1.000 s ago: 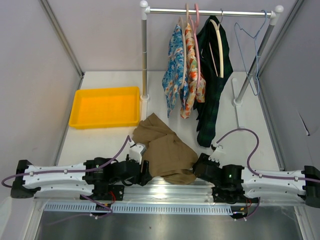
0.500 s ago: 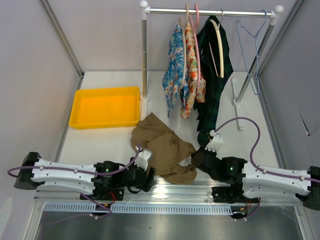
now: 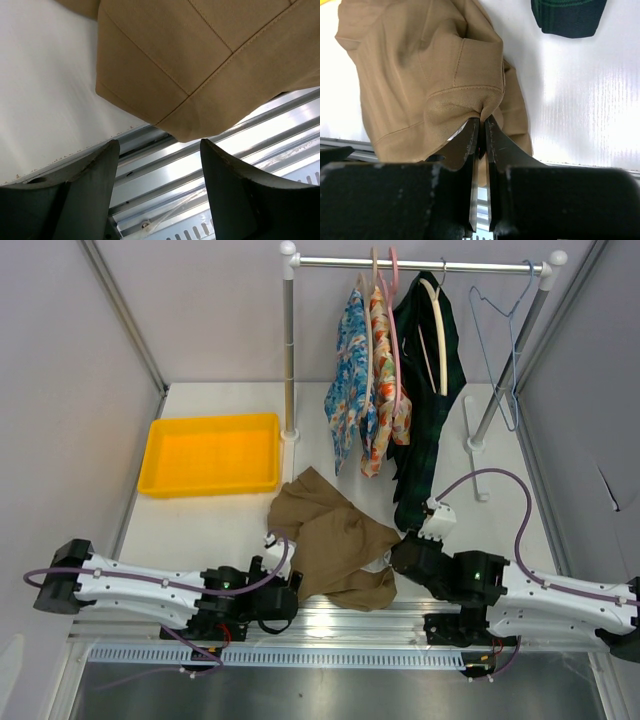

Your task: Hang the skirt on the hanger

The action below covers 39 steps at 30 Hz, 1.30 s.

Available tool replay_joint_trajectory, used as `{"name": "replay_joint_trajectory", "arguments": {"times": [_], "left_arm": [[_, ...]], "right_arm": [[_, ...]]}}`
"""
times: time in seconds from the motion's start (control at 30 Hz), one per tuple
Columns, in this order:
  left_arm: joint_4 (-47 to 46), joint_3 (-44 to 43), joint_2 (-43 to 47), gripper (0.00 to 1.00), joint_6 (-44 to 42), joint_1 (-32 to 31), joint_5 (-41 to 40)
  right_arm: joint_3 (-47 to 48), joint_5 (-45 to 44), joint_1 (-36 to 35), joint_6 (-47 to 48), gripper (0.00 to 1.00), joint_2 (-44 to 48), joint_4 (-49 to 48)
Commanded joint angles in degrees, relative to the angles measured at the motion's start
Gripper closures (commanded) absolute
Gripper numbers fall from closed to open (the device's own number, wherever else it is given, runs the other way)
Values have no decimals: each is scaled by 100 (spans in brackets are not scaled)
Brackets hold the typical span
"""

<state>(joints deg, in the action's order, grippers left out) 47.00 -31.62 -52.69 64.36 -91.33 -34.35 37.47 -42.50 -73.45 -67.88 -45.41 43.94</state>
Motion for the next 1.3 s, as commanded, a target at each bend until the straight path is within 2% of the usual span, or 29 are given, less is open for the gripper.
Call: {"name": "replay_joint_trajectory", "arguments": {"times": [0.0, 0.3, 0.47, 0.77, 0.97, 1.27], "left_arm": [[-340, -46, -40, 30, 16, -235, -247], [-718, -99, -532, 25, -143, -526, -266], [-824, 76, -743, 24, 50, -535, -318], [-675, 165, -1077, 22, 525, -526, -898], [-1149, 226, -1366, 21, 507, -403, -916], [-1158, 121, -1639, 26, 648, -307, -1328]], "right_arm": [[392, -391, -38, 2, 96, 120, 237], [463, -355, -47, 82, 96, 67, 237], [533, -347, -47, 125, 96, 76, 238], [691, -311, -82, 213, 96, 137, 334], [814, -338, -143, 205, 97, 190, 439], [963, -417, -222, 187, 97, 208, 624]]}}
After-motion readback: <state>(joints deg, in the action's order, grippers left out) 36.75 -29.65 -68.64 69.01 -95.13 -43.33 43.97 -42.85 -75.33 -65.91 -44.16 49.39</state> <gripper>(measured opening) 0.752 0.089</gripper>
